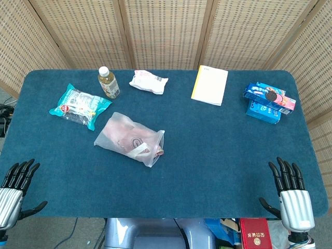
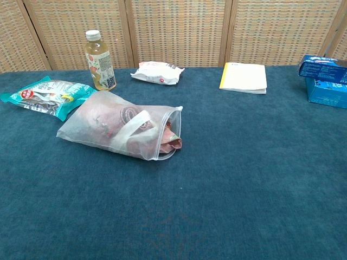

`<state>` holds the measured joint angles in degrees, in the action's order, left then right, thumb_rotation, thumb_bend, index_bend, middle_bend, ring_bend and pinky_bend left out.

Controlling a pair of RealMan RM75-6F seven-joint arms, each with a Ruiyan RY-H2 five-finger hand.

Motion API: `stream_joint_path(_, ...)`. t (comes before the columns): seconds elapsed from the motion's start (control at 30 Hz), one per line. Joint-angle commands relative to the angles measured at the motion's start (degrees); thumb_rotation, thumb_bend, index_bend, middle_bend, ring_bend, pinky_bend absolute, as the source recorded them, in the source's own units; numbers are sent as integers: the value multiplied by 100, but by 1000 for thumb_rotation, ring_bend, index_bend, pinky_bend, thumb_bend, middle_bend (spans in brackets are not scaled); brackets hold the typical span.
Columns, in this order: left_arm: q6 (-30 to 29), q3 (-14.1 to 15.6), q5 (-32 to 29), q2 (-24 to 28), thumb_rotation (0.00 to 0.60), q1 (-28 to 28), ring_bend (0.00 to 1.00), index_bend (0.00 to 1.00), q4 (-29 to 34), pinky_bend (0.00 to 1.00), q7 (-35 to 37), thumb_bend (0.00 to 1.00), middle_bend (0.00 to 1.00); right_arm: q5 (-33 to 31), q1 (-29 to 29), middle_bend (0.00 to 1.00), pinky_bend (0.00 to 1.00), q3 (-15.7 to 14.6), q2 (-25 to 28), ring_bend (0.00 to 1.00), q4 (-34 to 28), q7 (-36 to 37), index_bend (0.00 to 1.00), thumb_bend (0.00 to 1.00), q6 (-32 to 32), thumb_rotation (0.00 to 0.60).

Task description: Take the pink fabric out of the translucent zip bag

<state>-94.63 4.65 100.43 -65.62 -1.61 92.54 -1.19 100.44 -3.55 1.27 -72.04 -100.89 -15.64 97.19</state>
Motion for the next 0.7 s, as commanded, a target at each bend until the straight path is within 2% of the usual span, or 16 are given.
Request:
stream_joint_path(0.03, 9, 2, -7, 0, 600, -1, 0, 0, 2, 0, -2, 125, 0, -14, -6, 0, 0, 19, -20, 0, 8, -9, 0, 0, 19, 600)
stream_joint_path(0.4, 87, -11, -55, -20, 600, 20, 0, 0, 5, 0, -54, 123, 0, -29, 36, 0, 0, -22, 53, 0, -21, 68, 0, 0, -109, 600)
stream_joint_path(0.57, 476, -354, -269, -169, 600, 388, 0, 0, -28, 0, -236, 125, 0, -109, 87, 0, 0, 17, 61, 0, -11, 88, 0, 0, -200, 600)
stream_joint_path(0.7, 1142, -748, -342, -431, 600, 1034, 0, 0, -313, 0, -588, 124, 0, -330, 143, 0, 0, 111, 39, 0, -22, 60, 0, 0, -324, 600)
